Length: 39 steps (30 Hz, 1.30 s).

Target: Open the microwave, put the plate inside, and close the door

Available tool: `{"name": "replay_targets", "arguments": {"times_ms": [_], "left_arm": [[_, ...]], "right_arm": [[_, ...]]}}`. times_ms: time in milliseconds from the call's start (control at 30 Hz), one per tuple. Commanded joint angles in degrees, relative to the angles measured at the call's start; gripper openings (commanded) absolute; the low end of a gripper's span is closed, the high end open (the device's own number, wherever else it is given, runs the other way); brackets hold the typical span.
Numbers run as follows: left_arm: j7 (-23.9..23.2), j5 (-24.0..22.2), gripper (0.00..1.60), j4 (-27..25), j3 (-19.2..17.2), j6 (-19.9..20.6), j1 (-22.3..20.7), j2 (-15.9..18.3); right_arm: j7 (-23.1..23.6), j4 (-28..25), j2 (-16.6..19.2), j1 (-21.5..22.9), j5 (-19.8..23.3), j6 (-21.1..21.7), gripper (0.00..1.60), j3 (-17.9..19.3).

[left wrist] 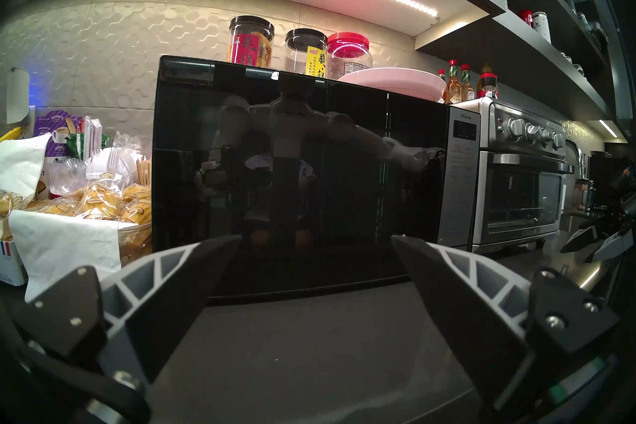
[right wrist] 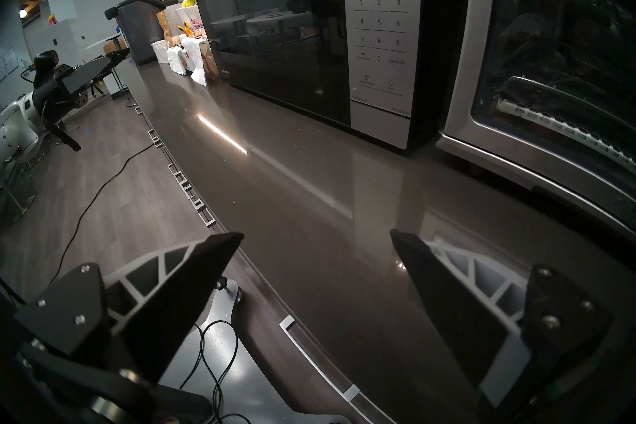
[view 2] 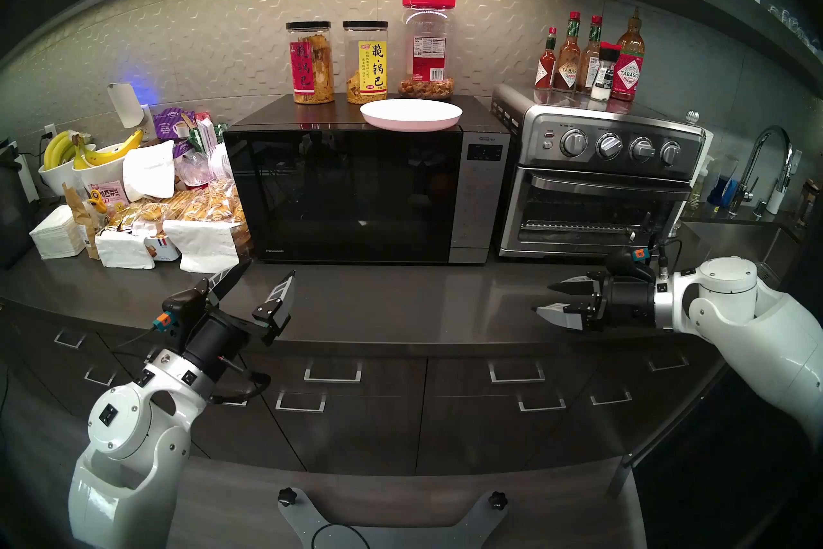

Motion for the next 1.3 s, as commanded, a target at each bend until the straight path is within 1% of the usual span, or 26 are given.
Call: {"name": "replay_targets", "arguments": {"times_ms": [0,1267], "left_arm": [[-0.06,0.02,1.6,-1.0,0.09,-0.05,-0.03,0.02],[-0.09,0.04,1.6,-1.0,0.08,-0.05,-0.03,-0.01]], "right_arm": [[-0.04,-0.04,0.13,0.34,0.13,-0.09,1.6,0.53],[-0.04,-0.04,0.14,0.33,0.14,-0.1,1.6,0.53]]}}
